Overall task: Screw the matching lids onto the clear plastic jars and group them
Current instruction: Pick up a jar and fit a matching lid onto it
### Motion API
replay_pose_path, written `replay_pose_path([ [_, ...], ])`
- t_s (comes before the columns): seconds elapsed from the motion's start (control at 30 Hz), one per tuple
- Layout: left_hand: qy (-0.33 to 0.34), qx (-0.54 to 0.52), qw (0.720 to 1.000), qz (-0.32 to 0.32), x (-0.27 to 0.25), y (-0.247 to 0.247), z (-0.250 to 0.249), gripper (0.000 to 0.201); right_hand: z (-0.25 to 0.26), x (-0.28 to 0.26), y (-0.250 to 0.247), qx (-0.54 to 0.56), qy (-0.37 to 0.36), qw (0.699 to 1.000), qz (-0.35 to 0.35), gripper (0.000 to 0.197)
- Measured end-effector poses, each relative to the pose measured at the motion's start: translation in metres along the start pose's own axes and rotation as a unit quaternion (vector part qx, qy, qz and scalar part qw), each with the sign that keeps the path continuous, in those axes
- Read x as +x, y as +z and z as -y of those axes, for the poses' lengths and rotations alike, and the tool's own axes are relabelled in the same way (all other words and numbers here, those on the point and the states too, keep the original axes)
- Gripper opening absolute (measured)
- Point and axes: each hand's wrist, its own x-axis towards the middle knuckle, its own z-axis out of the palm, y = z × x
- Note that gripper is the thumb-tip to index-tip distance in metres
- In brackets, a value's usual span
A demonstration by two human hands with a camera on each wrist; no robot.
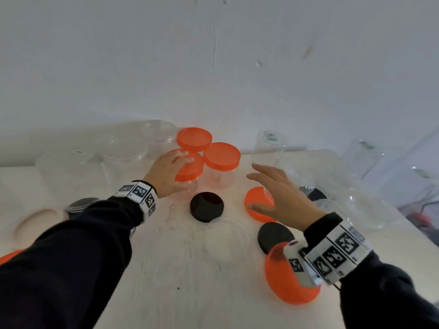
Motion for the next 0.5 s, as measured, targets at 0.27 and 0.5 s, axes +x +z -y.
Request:
replay_pose_path([
  [0.27, -0.003, 0.021, 1.0, 0.016, 0.0, -0.004, -0.003, 0.092, -0.068, -0.063, -0.029, -0.034, 0.099, 0.993, 0.053, 0.083],
  [0.5, -0.014, 0.013, 1.0, 0.022, 0.0, -0.005, -0.007, 0.066, -0.097, -0.077, -0.02, -0.144, 0.109, 0.973, 0.147, 0.113],
])
